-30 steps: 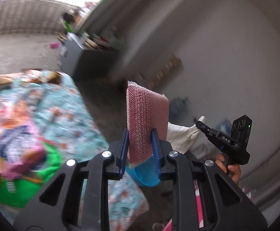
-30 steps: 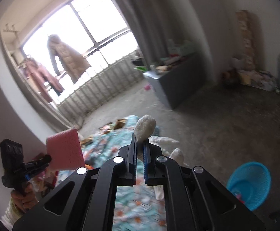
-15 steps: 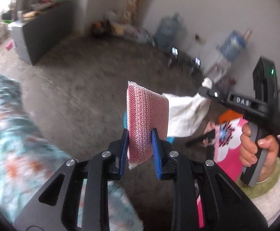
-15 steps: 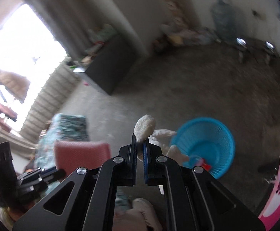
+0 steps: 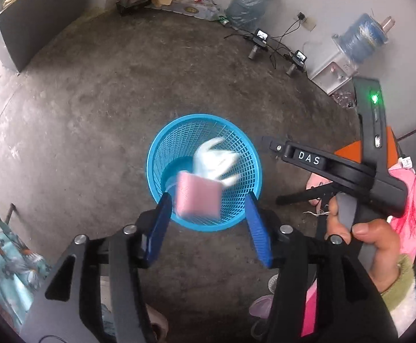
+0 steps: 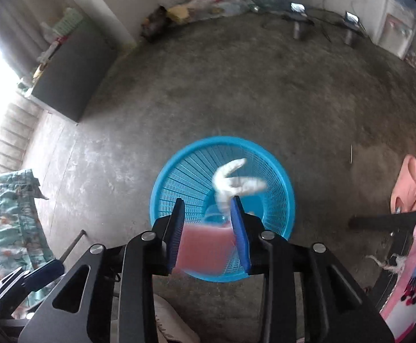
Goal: Collect trash
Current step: 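Carry sponge and glove to the blue wastebasket and open both tools, then move both tools back over the trash pile on the bed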
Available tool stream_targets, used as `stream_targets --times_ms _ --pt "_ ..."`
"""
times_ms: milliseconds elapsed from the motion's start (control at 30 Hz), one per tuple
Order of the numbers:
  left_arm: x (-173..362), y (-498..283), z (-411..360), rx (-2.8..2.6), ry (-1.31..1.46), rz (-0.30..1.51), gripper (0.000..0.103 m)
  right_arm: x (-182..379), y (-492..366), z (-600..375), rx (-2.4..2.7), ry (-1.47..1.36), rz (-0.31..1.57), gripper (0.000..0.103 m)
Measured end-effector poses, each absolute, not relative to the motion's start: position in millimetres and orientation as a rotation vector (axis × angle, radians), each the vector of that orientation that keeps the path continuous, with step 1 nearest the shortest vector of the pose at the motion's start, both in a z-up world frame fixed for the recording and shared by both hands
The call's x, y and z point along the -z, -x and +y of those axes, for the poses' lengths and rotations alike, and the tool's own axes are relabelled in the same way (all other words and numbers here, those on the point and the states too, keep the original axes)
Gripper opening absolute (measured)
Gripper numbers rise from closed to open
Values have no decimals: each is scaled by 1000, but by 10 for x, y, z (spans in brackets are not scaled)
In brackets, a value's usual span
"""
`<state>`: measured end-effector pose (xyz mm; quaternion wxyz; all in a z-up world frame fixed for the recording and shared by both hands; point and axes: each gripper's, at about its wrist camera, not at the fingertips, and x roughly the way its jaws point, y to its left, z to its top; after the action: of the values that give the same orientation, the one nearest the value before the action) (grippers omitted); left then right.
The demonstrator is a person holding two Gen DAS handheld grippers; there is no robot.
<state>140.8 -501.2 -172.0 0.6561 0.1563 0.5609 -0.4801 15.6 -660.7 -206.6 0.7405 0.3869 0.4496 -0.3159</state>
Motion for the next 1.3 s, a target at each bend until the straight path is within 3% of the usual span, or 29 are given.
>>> stream_targets --times_ms 267,433,667,867,1300 --pt "1279 -1573 -4712 1050 -241 1214 61 1711 -94 -6354 660 -804 939 48" --pt "792 -1528 -4264 1053 -160 1171 65 1085 -129 -6004 555 -731 849 65" --pt "-49 -1283 -3449 1036 -128 1002 73 330 -319 -5420 385 -609 797 68" --pt "-723 -1138 -2226 960 -23 828 79 -129 -479 -4837 207 -552 777 69" --pt "-1342 -1545 754 448 186 639 81 -756 -1175 -3674 -96 -480 805 70"
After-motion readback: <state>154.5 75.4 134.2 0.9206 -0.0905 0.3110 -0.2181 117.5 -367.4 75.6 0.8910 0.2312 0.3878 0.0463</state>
